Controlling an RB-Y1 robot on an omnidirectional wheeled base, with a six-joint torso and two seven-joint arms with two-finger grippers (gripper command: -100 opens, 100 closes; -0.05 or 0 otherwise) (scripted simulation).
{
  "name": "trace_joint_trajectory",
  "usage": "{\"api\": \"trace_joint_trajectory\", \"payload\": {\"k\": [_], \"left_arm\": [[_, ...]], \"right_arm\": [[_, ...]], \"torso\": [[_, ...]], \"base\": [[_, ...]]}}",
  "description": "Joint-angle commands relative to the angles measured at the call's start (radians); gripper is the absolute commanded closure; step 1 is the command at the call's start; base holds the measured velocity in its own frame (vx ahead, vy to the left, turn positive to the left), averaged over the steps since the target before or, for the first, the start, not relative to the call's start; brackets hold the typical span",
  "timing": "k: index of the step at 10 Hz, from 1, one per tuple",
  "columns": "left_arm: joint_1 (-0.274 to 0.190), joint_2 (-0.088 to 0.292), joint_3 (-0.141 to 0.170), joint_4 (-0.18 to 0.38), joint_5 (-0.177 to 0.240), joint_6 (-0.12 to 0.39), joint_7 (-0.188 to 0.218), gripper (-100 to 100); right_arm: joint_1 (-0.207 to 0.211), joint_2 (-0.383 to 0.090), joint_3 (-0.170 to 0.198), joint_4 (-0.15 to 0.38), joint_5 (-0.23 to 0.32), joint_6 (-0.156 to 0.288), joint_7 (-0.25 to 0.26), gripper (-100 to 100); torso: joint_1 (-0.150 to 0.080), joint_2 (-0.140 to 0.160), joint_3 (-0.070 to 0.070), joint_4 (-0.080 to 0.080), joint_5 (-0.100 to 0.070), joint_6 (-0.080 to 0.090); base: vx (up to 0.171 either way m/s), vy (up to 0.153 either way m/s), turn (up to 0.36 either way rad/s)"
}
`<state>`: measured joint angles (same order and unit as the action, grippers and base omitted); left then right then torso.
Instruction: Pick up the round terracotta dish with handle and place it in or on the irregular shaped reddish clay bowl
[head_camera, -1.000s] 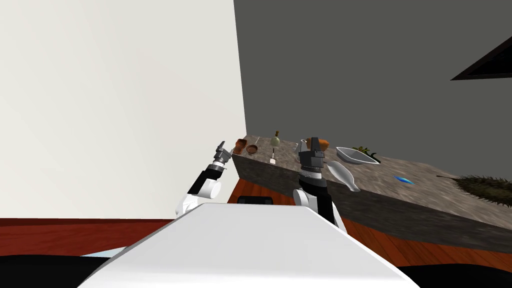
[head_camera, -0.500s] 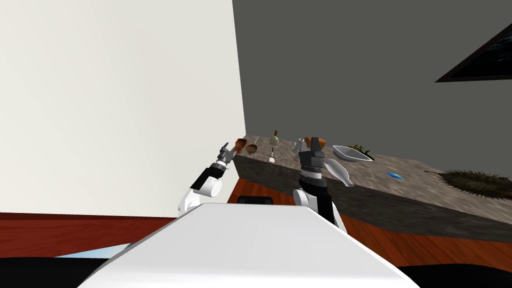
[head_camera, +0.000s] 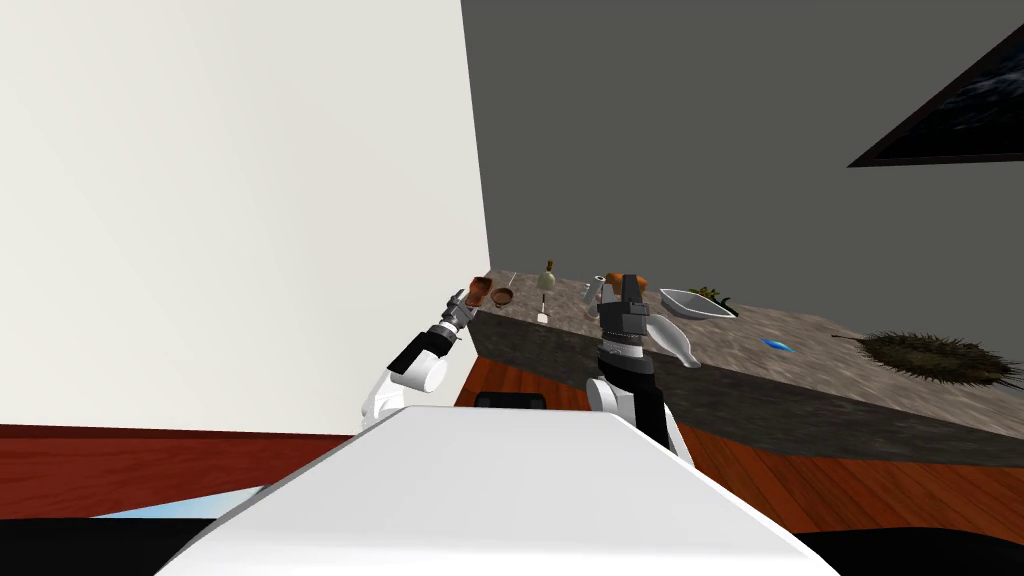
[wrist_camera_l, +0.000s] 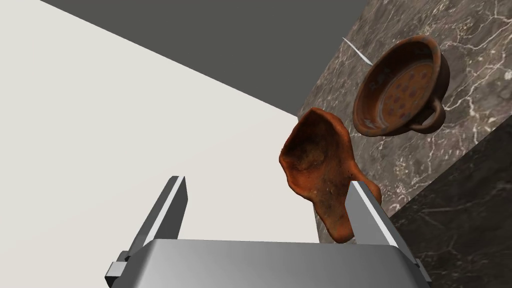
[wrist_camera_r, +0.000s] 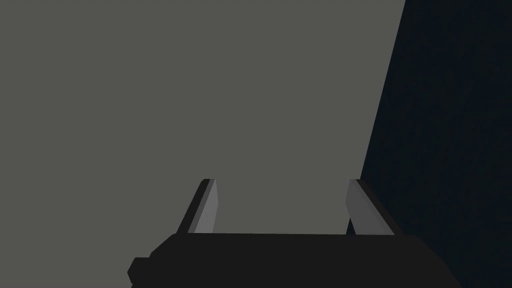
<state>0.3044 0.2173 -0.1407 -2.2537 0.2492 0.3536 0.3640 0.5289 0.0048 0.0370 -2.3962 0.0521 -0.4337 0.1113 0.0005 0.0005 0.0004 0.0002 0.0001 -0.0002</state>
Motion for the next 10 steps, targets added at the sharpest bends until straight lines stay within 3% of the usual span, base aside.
{"api": "trace_joint_trajectory", "payload": {"k": [1, 10], "left_arm": [[-0.015, 0.007, -0.004, 0.002, 0.012, 0.050, 0.021, -100], [-0.076, 0.007, -0.026, 0.020, 0.009, 0.292, 0.084, -100]], "right_arm": [[0.000, 0.000, 0.000, 0.000, 0.000, 0.000, 0.000, 0], [0.000, 0.000, 0.000, 0.000, 0.000, 0.000, 0.000, 0]], "torso": [[0.000, 0.000, 0.000, 0.000, 0.000, 0.000], [0.000, -0.003, -0.002, -0.001, 0.000, 0.000]], "base": [[-0.007, 0.006, -0.053], [0.016, 0.004, -0.047]]}}
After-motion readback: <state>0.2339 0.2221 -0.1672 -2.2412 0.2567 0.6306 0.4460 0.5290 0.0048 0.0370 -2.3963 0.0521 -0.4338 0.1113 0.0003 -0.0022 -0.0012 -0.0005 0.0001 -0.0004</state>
